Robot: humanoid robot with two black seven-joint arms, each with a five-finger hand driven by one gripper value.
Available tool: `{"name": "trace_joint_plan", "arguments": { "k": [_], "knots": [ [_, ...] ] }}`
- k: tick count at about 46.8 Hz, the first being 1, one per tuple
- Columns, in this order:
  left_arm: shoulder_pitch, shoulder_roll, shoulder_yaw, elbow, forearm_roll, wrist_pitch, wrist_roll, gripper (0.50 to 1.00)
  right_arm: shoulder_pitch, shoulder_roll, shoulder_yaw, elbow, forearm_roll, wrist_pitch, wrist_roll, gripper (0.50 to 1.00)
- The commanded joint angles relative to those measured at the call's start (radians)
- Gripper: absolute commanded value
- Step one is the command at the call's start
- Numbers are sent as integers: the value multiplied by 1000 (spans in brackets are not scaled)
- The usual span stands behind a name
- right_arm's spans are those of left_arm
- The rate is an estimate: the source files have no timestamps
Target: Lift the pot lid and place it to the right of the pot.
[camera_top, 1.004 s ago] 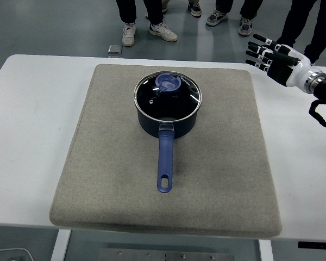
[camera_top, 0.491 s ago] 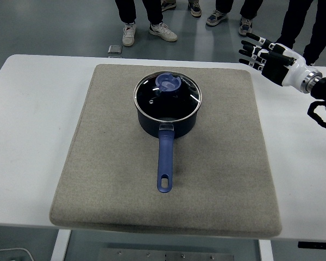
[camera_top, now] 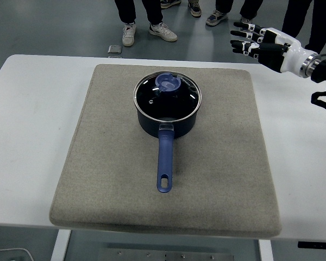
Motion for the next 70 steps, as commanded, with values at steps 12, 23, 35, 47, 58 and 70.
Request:
{"name": "trace_joint_plan", "arguments": {
  "k": [12,23,35,47,58,70],
  "knots": [
    [0,0,1,0,0,0,-1,1000,90,34,-6,11,-271,-4,17,917],
    [0,0,-1,0,0,0,-1,1000,153,52,-17,66,-516,-13,35,917],
    [0,0,1,0,0,-1,1,1000,212,101,-21,75,-728,-1,69,917],
    [0,0,-1,0,0,0,-1,1000,308,132,-112,135,-829,-9,89,917],
    [0,0,-1,0,0,0,1,1000,360,184,-159,135,-969,-27,111,915],
    [0,0,1,0,0,0,1,1000,402,224,-253,137,-1081,-44,149,913]
  ]
}}
